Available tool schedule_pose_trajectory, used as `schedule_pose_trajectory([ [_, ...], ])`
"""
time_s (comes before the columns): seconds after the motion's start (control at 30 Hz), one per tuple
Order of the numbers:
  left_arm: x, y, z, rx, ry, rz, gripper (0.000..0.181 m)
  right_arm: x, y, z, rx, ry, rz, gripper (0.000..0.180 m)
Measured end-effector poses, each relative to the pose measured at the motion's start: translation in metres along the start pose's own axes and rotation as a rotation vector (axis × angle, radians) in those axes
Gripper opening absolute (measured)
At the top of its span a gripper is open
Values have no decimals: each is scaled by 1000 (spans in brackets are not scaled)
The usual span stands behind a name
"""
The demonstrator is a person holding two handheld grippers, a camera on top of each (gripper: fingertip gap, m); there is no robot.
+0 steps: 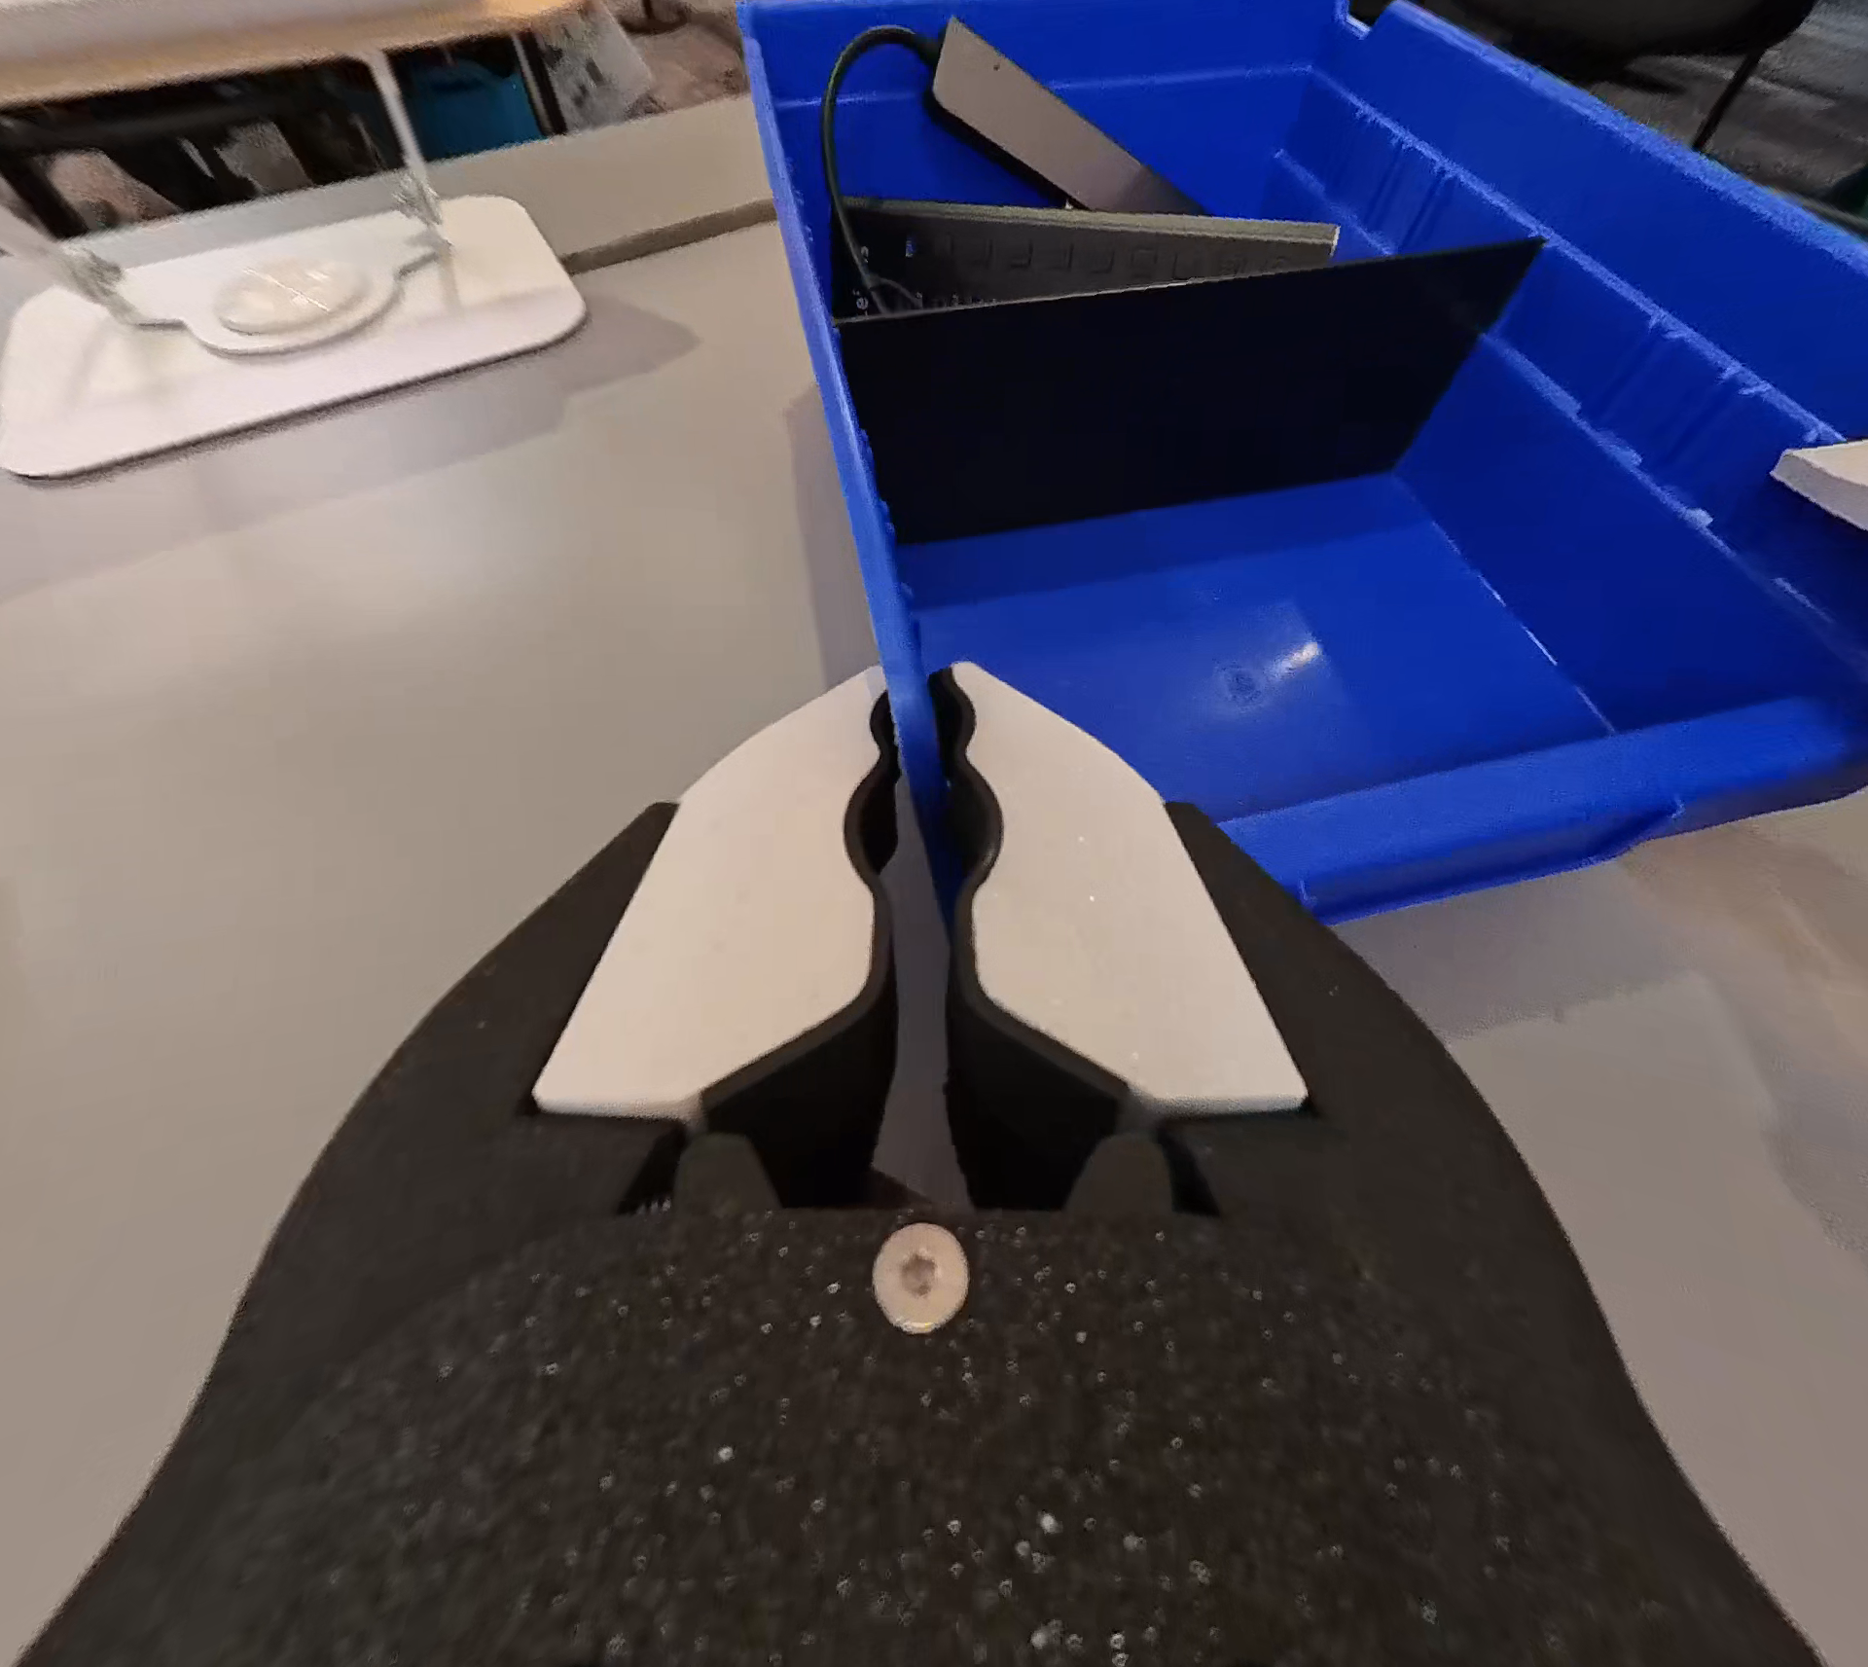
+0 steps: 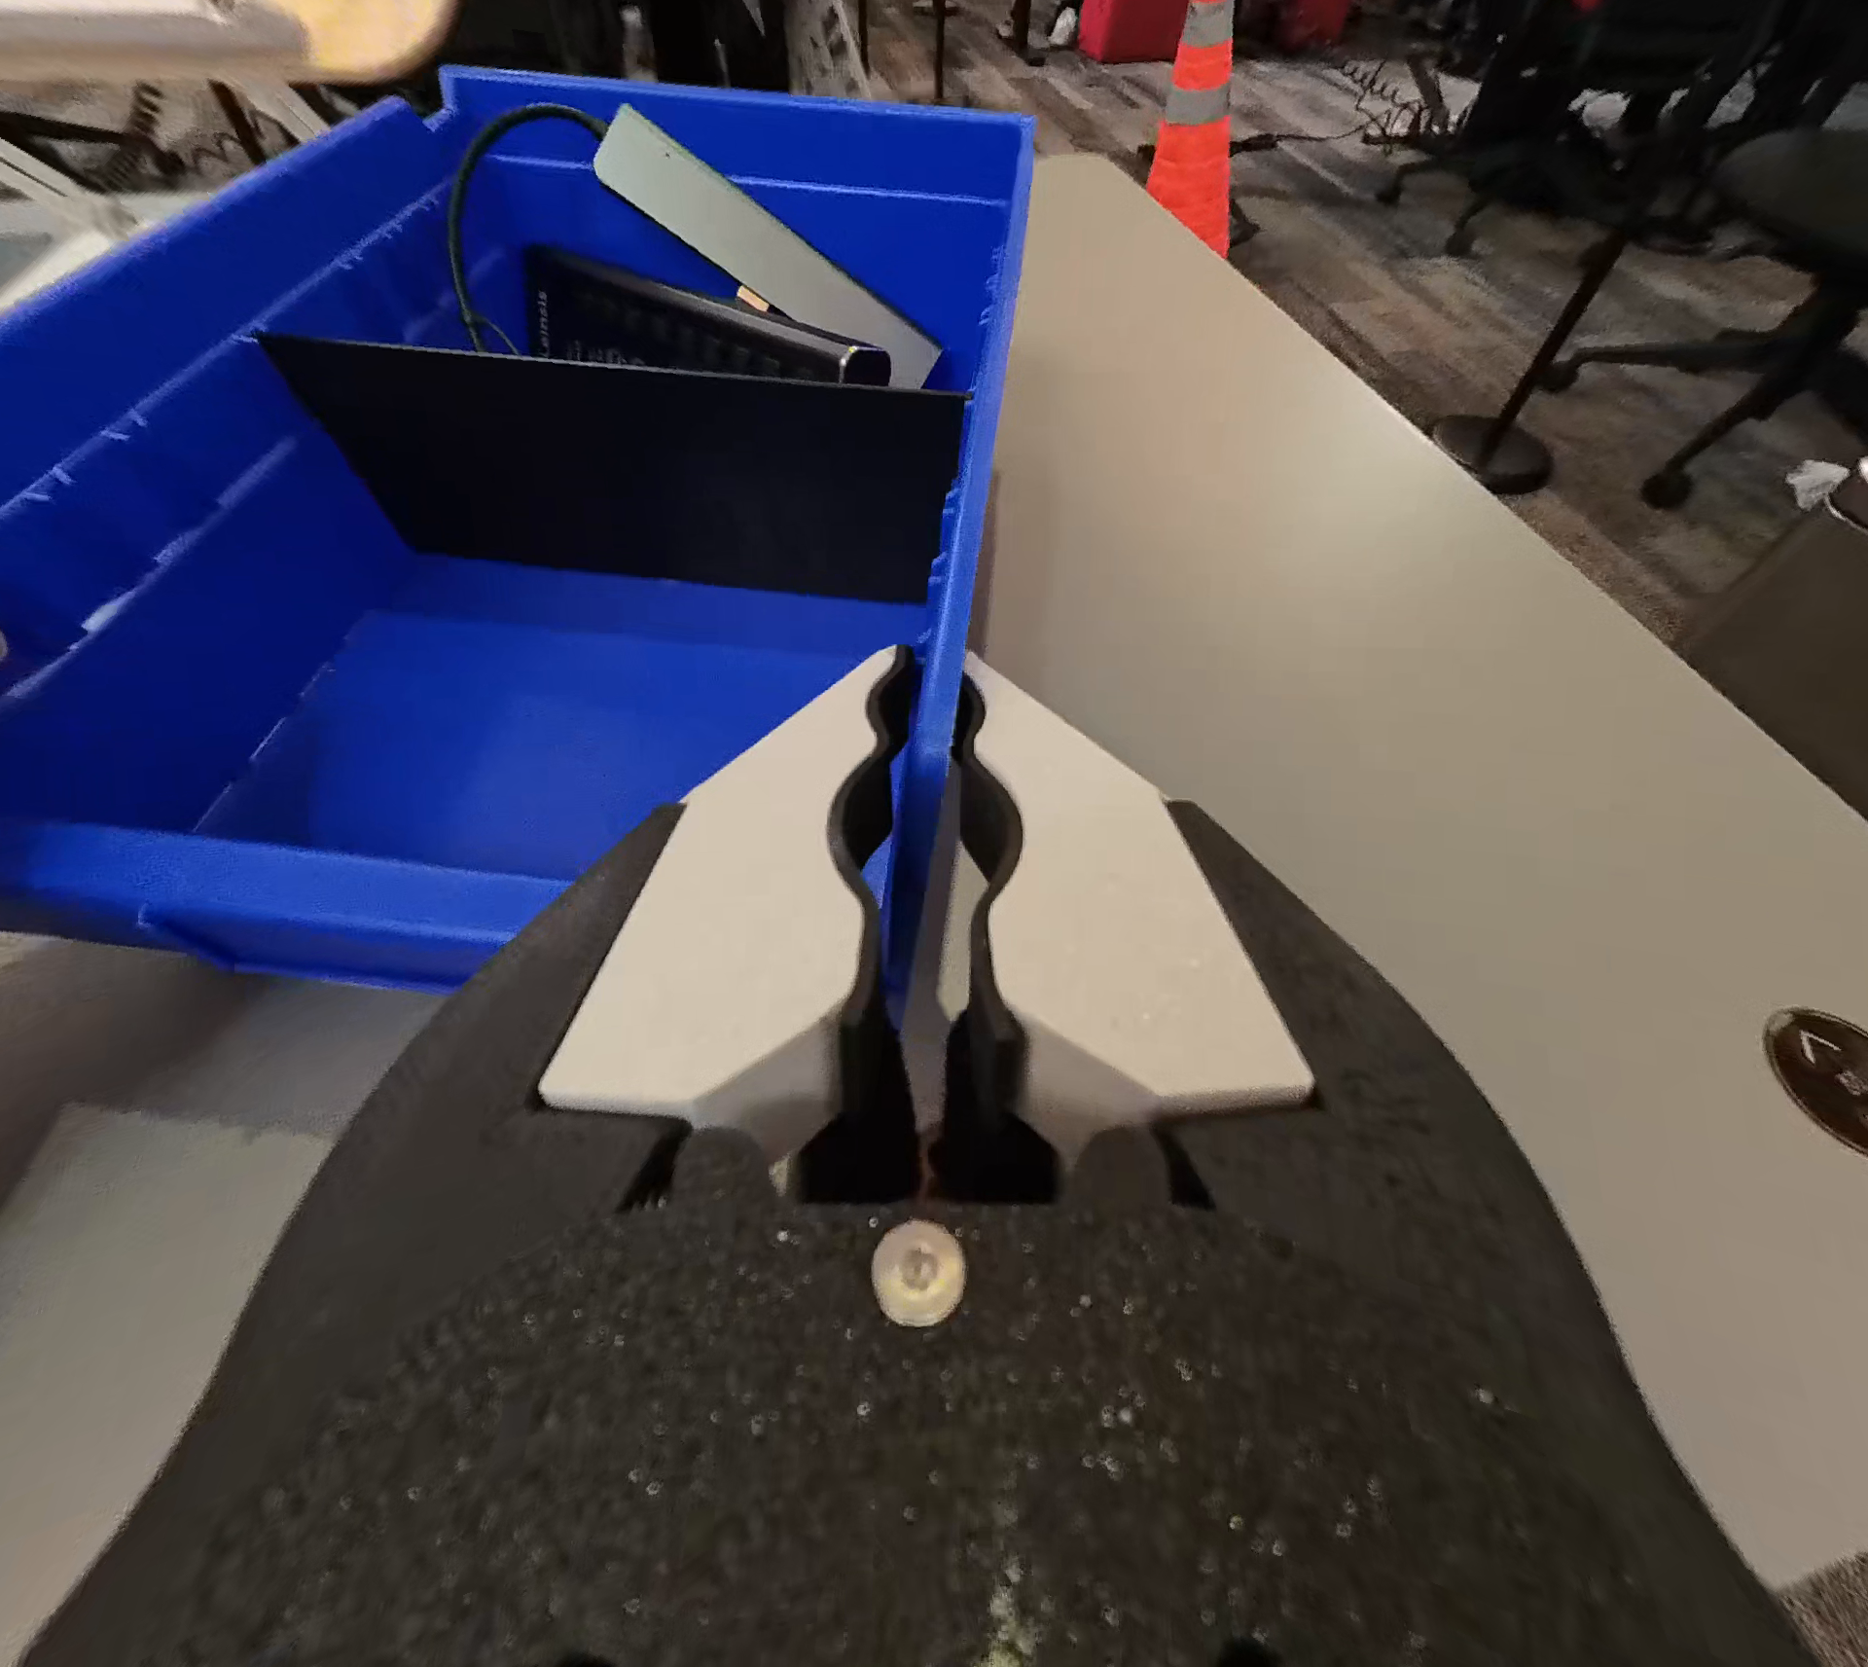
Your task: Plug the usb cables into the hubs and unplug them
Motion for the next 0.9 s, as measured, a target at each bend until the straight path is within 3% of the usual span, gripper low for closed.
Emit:
schedule_pose_trajectory([
  [0.03, 5, -3, 6, -25, -16, -7, 4, 5, -5, 1, -24, -9, 5, 4],
  [0.2, 45, -15, 40, -114, -143, -26, 4, 51, -27, 2, -132, -81, 35, 5],
  [0.4, 103, 9, 77, -65, -286, 46, 4, 124, -25, -9, -98, -242, 78, 5],
  [0.63, 139, 51, 81, 23, -337, 145, 5, 172, -7, -27, -52, -325, 170, 6],
  [0.73, 139, 50, 84, 27, -259, 131, 8, 174, -8, -32, -51, -340, 185, 6],
  [0.8, 148, 33, 109, -110, -244, 194, 28, 172, -12, -29, -52, -394, 151, 10],
  [0.9, 223, 12, 201, -400, -585, 316, 31, 161, -30, -11, -125, -457, 85, 34],
])
Point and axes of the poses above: each gripper's, where its closed fingertips meet, z back along the fingers, y out of its underside, x = y × z across the jaws, the point moved 3 cm from there along z, back along the fingers, and after that the axes turned 4 degrees about x, right-handed, at the moved point
